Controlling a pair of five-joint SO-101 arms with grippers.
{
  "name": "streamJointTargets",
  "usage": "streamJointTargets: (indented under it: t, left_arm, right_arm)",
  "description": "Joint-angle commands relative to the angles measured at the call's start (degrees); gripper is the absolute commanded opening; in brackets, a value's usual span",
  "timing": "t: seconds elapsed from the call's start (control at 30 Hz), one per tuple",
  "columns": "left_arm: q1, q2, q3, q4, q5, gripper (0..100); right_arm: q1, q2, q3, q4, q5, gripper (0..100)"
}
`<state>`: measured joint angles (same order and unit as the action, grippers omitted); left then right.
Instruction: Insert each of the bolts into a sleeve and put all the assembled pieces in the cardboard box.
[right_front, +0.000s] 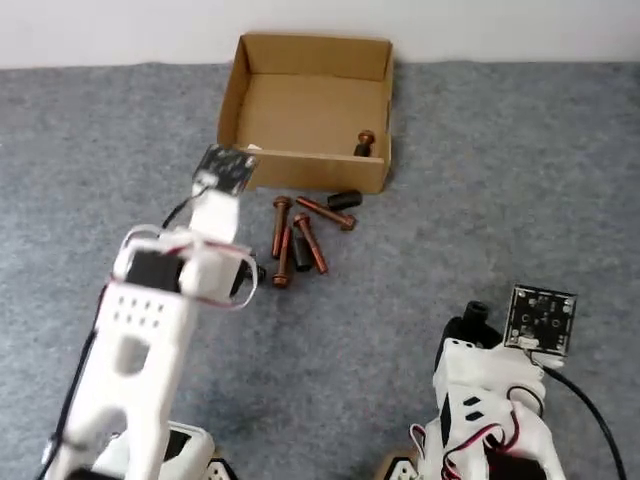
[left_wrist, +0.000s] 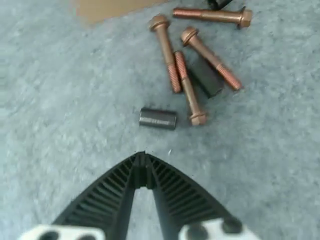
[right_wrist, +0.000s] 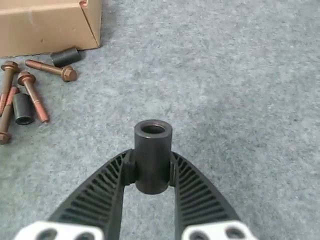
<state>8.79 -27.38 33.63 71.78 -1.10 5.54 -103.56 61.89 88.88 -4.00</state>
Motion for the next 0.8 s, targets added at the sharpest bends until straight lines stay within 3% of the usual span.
streamJointTargets:
  t: [0.0,0.27,0.47,0.6,0.77]
  left_arm:
    - [0.7,9.9,-10.0,-1.1,-0.2,0]
    - [0.3,32.7,-29.1,-0.7,9.7,1]
    - [0.6,47.2,-42.2,-0.4,10.0,5]
    - [0.6,55.6,-51.6,4.1,10.1,15]
    - [0.2,65.8,-66.3,9.7,10.0,15]
  right_arm:
    - [0.9,-0.3,-0.3,0.0,-0.6,0.9]
    - [0.9,-0.3,-0.2,0.1,-0.6,0.9]
    - [0.9,-0.3,-0.2,0.1,-0.6,0.9]
    - [0.9,-0.3,-0.1,0.1,-0.6,0.9]
    - [0.7,-0.3,-0.1,0.1,-0.6,0.9]
